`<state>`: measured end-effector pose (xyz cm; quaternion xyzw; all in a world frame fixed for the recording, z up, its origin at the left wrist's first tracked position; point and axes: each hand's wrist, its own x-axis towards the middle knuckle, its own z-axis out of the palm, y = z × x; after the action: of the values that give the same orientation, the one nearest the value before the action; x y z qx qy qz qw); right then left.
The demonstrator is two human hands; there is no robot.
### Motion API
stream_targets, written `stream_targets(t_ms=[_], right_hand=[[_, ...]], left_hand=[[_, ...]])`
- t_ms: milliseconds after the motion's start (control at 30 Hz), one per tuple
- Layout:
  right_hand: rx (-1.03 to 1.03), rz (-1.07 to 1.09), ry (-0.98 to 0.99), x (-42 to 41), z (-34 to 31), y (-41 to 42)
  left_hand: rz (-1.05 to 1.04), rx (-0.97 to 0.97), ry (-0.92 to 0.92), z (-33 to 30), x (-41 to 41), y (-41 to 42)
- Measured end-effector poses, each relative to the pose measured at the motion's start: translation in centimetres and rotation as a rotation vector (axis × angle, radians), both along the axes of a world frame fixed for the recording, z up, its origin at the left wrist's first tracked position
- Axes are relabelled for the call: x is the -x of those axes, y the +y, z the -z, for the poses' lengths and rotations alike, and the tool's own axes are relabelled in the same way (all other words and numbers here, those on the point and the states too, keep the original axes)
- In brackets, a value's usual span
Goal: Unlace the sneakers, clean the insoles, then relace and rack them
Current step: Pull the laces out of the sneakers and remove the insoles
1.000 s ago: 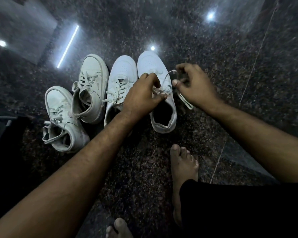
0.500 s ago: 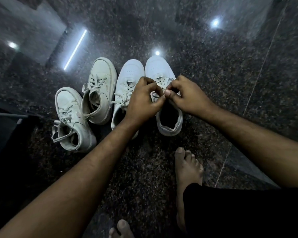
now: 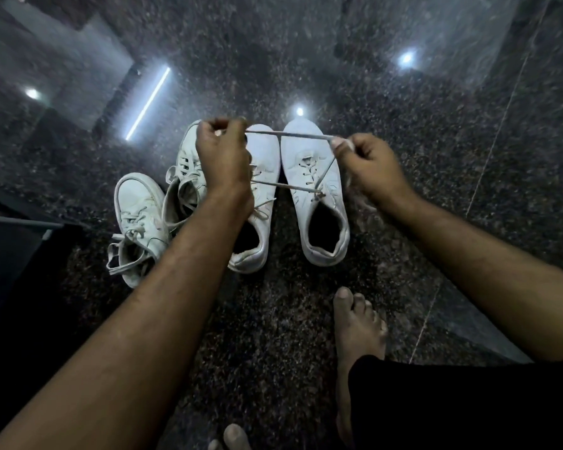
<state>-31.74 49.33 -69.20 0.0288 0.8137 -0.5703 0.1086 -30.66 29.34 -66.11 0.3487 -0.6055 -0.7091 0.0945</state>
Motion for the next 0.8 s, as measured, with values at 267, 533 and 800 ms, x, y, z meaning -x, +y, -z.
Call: stream_targets(t_ms=[267,533,800], right_hand=[[-0.246,-0.045,0.183,0.1,0.8,1.8],[-0.477,-0.524,0.292,-1.9,2.3,1.5],[-0.479,-0.602,0.286,-2.0,2.5,0.5]], left_hand=[[0.536,1.065,-0.124,2.7,-1.8,2.0],[0.973,0.982,-0.089,3.5,-2.1,3.4],[1.265,0.586,-0.430,2.6,-1.2,2.0]])
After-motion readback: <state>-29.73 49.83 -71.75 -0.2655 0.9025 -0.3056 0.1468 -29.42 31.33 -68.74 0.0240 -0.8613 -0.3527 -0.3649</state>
